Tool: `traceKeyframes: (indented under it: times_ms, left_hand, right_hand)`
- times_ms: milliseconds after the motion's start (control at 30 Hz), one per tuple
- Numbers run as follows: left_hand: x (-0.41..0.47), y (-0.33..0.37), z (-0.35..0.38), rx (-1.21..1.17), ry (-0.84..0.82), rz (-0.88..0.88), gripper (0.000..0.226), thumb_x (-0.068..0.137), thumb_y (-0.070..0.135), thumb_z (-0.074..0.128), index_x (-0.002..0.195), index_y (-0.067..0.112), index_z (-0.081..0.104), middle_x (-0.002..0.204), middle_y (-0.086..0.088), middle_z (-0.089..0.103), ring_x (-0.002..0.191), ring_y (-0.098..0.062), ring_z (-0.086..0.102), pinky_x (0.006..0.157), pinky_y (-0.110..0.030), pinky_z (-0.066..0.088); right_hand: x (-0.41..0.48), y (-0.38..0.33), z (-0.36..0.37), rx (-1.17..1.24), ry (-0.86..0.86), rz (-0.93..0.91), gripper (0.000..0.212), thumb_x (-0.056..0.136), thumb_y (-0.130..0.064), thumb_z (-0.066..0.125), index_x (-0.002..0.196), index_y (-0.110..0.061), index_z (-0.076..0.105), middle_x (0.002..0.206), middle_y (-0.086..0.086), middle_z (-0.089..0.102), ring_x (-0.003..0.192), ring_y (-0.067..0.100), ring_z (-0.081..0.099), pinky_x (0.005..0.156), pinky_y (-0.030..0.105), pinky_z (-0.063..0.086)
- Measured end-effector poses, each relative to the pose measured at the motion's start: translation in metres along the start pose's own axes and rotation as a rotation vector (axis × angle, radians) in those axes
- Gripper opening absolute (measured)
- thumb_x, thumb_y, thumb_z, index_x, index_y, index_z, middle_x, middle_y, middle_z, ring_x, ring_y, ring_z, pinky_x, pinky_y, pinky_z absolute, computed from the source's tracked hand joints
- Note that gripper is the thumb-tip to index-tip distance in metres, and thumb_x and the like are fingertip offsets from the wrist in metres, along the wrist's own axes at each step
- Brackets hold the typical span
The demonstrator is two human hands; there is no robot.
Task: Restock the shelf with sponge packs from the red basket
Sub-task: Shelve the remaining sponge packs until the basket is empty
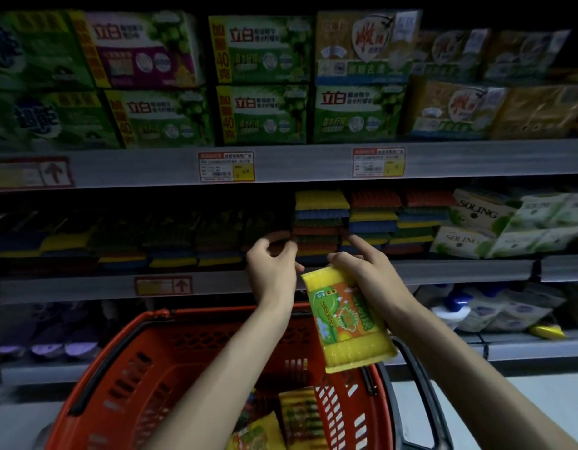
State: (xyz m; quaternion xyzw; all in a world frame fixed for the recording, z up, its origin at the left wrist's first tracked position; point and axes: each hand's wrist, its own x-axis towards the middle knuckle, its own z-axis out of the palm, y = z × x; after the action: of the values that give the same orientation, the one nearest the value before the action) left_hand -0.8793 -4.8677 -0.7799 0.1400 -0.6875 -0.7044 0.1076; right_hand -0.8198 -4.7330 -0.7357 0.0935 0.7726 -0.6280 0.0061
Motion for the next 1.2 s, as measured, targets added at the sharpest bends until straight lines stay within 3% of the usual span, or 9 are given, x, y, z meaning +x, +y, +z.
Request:
traceKeyframes:
  times_ms: [133,367,433,600,700,767,867,1033,1200]
  left_hand:
    - [-0.001,-0.001,0.003,-0.007,0.003,0.000,0.011,0.094,0.016,0.068,0.105,0.013,0.067,0.058,-0.002,0.066,0.048,-0.015,0.065,0.059,-0.043,0.058]
    - [-0.004,0.000,-0.002,0.018,-0.003,0.015,0.014,0.095,0.016,0.067,0.109,0.013,0.064,0.065,-0.003,0.068,0.054,-0.014,0.069,0.053,-0.032,0.055]
    - [-0.004,0.000,-0.005,0.021,-0.006,0.027,0.015,0.096,0.016,0.068,0.111,0.016,0.067,0.067,-0.002,0.070,0.058,-0.012,0.071,0.051,-0.028,0.051]
    - [-0.002,-0.002,-0.006,0.025,-0.027,0.029,0.027,0.095,0.017,0.069,0.122,0.014,0.071,0.071,0.006,0.073,0.070,-0.008,0.075,0.066,-0.029,0.052]
    - [-0.003,-0.002,-0.005,0.025,-0.029,0.032,0.026,0.095,0.018,0.069,0.121,0.017,0.072,0.074,0.006,0.075,0.069,-0.005,0.074,0.061,-0.024,0.048]
    - [-0.004,-0.001,-0.004,0.027,-0.030,0.033,0.026,0.096,0.018,0.068,0.121,0.018,0.072,0.077,0.004,0.075,0.069,-0.004,0.073,0.058,-0.021,0.048]
    - [-0.005,0.001,-0.005,0.031,-0.044,0.033,0.027,0.097,0.016,0.067,0.124,0.015,0.071,0.081,0.004,0.075,0.070,-0.006,0.073,0.060,-0.021,0.052]
    - [-0.002,0.002,-0.007,0.059,-0.067,0.031,0.028,0.098,0.015,0.066,0.125,0.015,0.071,0.081,0.006,0.074,0.072,-0.007,0.074,0.063,-0.021,0.052]
    - [-0.003,0.003,-0.009,0.077,-0.076,0.017,0.029,0.097,0.017,0.067,0.125,0.016,0.070,0.076,0.008,0.073,0.071,-0.007,0.074,0.066,-0.023,0.052]
  right_hand:
    - [0.002,0.001,0.002,-0.013,-0.007,0.019,0.058,0.096,-0.028,0.065,0.148,-0.035,0.040,0.100,0.006,0.074,0.076,0.020,0.074,0.067,0.029,0.056]
    - [-0.002,0.001,0.000,-0.006,-0.011,0.059,0.071,0.095,-0.030,0.067,0.157,-0.028,0.032,0.090,-0.004,0.070,0.070,0.013,0.073,0.062,0.022,0.054]
    - [-0.002,0.001,-0.001,0.016,-0.018,0.074,0.070,0.094,-0.031,0.067,0.156,-0.029,0.034,0.089,0.000,0.074,0.066,0.012,0.072,0.063,0.023,0.055]
    - [-0.004,0.000,-0.003,0.045,-0.034,0.097,0.060,0.094,-0.029,0.067,0.147,-0.037,0.040,0.078,0.002,0.076,0.063,0.014,0.071,0.063,0.025,0.054]
    - [-0.004,0.000,-0.003,0.065,-0.045,0.084,0.033,0.095,-0.027,0.066,0.117,-0.044,0.048,0.081,0.003,0.076,0.065,0.016,0.071,0.065,0.028,0.054]
    - [-0.004,0.000,-0.003,0.070,-0.043,0.071,0.026,0.095,-0.026,0.066,0.104,-0.046,0.051,0.082,0.003,0.076,0.065,0.016,0.070,0.063,0.027,0.054]
    - [-0.001,0.003,-0.002,0.046,-0.039,0.061,0.034,0.095,-0.027,0.066,0.115,-0.046,0.047,0.088,0.004,0.076,0.064,0.014,0.071,0.060,0.024,0.054]
    - [0.001,0.005,-0.001,0.065,-0.049,0.050,0.030,0.095,-0.027,0.066,0.107,-0.050,0.052,0.081,0.003,0.077,0.066,0.018,0.070,0.063,0.027,0.054]
    - [0.002,0.006,-0.002,0.049,-0.047,0.069,0.053,0.094,-0.029,0.067,0.141,-0.039,0.045,0.091,0.011,0.078,0.068,0.019,0.071,0.067,0.031,0.054]
